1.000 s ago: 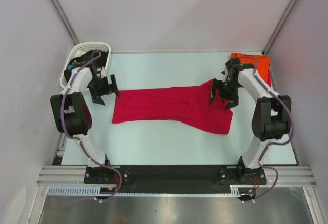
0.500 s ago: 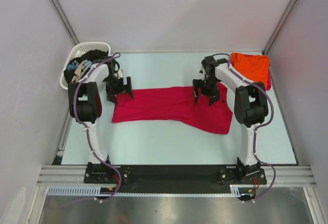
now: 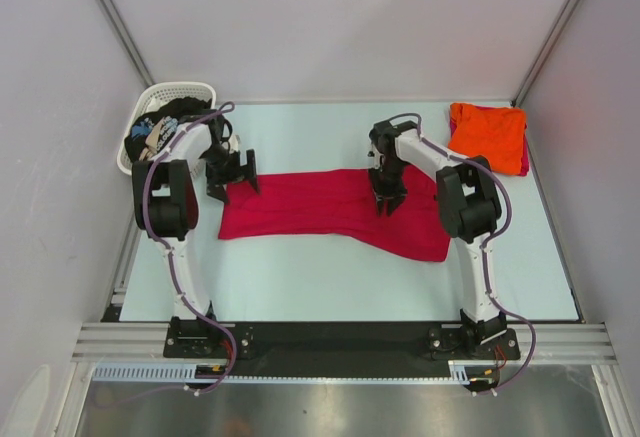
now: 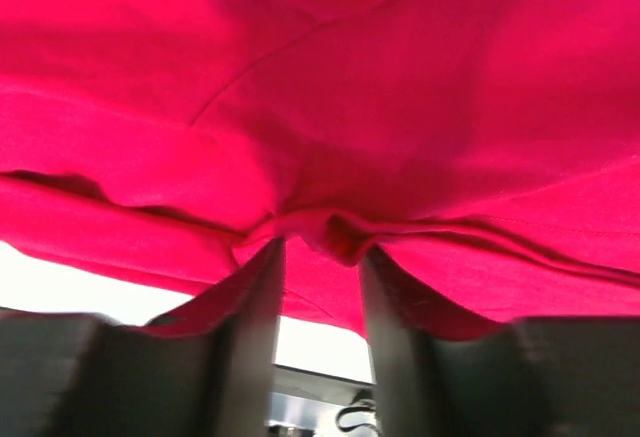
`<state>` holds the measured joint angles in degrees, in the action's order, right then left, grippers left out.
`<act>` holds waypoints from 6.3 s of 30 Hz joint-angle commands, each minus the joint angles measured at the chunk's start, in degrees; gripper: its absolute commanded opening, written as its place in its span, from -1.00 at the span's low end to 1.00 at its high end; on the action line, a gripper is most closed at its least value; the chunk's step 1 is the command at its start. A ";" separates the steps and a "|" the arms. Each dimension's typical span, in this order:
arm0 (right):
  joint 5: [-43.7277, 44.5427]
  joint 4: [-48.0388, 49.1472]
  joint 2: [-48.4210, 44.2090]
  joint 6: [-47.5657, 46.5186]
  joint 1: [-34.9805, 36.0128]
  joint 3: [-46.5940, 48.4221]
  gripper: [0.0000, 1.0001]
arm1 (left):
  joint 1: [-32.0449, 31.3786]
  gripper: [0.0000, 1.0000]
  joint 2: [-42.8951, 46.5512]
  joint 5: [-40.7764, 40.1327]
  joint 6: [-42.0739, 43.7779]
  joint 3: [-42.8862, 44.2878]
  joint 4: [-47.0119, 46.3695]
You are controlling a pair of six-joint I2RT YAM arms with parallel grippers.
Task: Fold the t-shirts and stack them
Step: Fold the other side of the tshirt into a rectangle
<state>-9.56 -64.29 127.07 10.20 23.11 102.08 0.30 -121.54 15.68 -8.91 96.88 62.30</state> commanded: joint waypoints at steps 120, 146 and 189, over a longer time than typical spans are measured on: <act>5.87 -3.12 -1.47 -1.23 1.23 -2.15 -1.00 | 3.13 0.95 -5.82 1.62 -4.01 9.38 -5.70; 5.25 -3.47 0.11 -0.88 1.32 -1.71 -1.00 | 4.28 0.33 -8.98 -2.41 -4.45 15.09 -3.77; 5.78 -3.82 0.29 -0.97 1.41 -2.24 -1.00 | 4.28 -1.00 -11.53 -10.14 -7.70 23.61 -2.01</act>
<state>-4.34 -66.61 127.33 9.39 24.16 100.07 4.25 -132.55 6.04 -15.00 116.44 60.90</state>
